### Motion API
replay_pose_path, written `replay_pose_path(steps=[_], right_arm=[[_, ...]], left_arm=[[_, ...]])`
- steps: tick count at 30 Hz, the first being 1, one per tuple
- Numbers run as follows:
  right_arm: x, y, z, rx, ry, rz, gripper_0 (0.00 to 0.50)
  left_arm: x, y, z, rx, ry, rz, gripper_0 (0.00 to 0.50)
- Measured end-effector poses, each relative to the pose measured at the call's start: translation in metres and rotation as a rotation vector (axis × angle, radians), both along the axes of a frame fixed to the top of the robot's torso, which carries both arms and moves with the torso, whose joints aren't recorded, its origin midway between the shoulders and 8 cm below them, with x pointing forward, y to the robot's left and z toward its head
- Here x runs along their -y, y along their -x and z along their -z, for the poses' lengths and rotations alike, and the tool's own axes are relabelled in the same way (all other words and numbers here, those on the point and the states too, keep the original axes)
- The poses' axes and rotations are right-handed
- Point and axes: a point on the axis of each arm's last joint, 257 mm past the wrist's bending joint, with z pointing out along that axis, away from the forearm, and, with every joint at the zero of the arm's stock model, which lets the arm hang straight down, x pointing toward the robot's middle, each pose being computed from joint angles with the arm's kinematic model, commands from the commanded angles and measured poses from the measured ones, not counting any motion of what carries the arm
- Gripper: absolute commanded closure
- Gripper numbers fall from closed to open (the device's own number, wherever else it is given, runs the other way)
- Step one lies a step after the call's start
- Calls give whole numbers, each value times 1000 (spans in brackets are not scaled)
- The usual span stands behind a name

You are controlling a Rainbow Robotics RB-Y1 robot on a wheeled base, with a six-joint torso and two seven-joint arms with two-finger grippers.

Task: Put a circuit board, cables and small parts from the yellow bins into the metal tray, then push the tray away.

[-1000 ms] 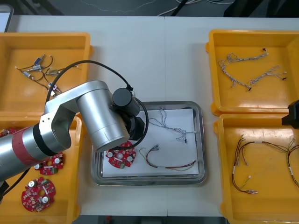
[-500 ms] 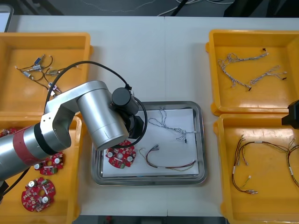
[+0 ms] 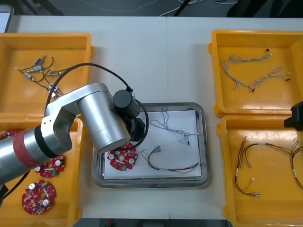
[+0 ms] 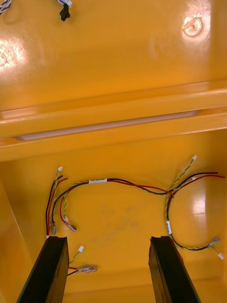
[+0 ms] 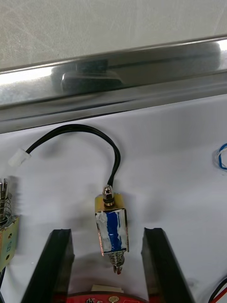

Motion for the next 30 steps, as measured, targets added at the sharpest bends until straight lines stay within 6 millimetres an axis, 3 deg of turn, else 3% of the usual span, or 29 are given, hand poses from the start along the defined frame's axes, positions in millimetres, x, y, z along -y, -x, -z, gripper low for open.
replay_pose_path(steps=[13,23,30], right_arm=[[-3,1,1,-4,-10,-11,5],[-11,2,-2,2,-17,-36,6],[-19,3,-6,15,-16,-62,6]], left_arm=[[2,9,-9,-10,7,13,0],[-3,30,-61,-53,47,-7,0],[-27,32,-90,-52,41,-59,0]])
